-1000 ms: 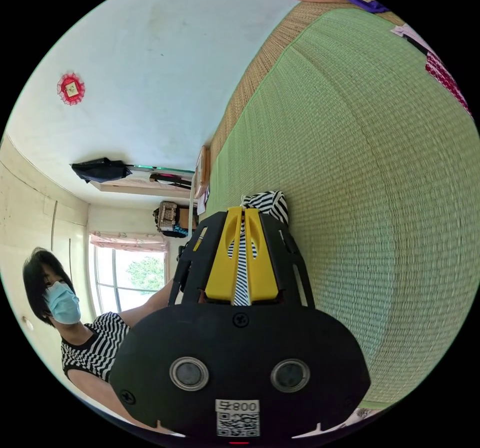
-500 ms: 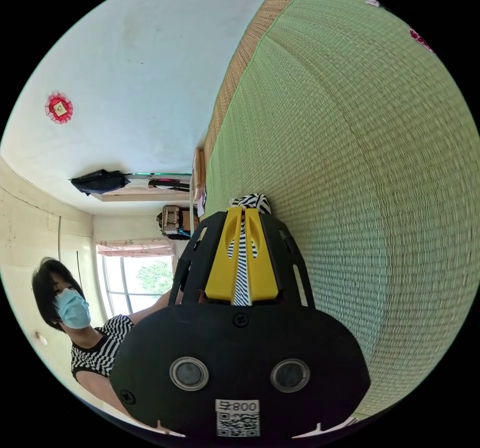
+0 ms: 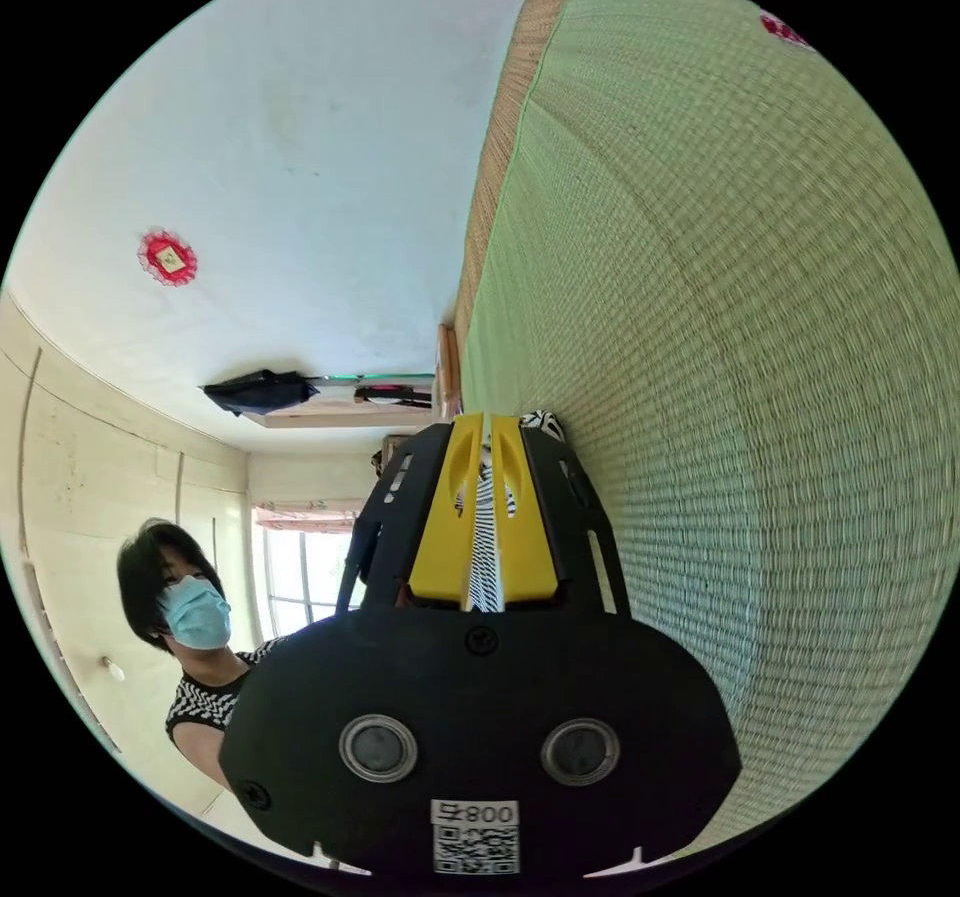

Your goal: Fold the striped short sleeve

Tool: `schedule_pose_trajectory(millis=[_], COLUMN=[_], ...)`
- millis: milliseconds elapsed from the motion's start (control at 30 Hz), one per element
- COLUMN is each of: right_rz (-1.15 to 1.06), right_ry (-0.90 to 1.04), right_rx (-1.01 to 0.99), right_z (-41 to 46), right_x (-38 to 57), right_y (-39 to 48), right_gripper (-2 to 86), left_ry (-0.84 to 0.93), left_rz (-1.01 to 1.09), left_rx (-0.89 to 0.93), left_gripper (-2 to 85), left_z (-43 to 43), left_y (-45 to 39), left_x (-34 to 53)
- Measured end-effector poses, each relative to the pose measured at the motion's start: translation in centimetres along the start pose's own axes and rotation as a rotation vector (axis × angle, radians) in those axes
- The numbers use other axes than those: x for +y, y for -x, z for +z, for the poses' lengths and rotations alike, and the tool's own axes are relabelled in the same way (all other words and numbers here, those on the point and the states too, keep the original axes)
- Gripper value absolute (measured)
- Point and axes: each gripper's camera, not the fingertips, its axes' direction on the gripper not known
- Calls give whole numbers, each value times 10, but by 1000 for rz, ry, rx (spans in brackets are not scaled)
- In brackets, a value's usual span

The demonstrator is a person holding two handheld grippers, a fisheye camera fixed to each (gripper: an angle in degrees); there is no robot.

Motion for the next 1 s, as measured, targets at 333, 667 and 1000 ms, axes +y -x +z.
schedule_pose_trajectory(millis=[333,667,1000], right_rz=[-72,-151,-143], right_ry=[107,164,177], right_rx=[219,410,458], right_z=[24,67,95], right_x=[27,28,27], right_y=[24,52,64], right_gripper=[17,51,32], left_ry=[-13,52,201], left_rz=[-74,-40,32], left_rx=[90,50,12], left_gripper=[67,78,76], left_z=[-15,-22,38], left_y=[14,-5,-40], left_x=[5,30,39])
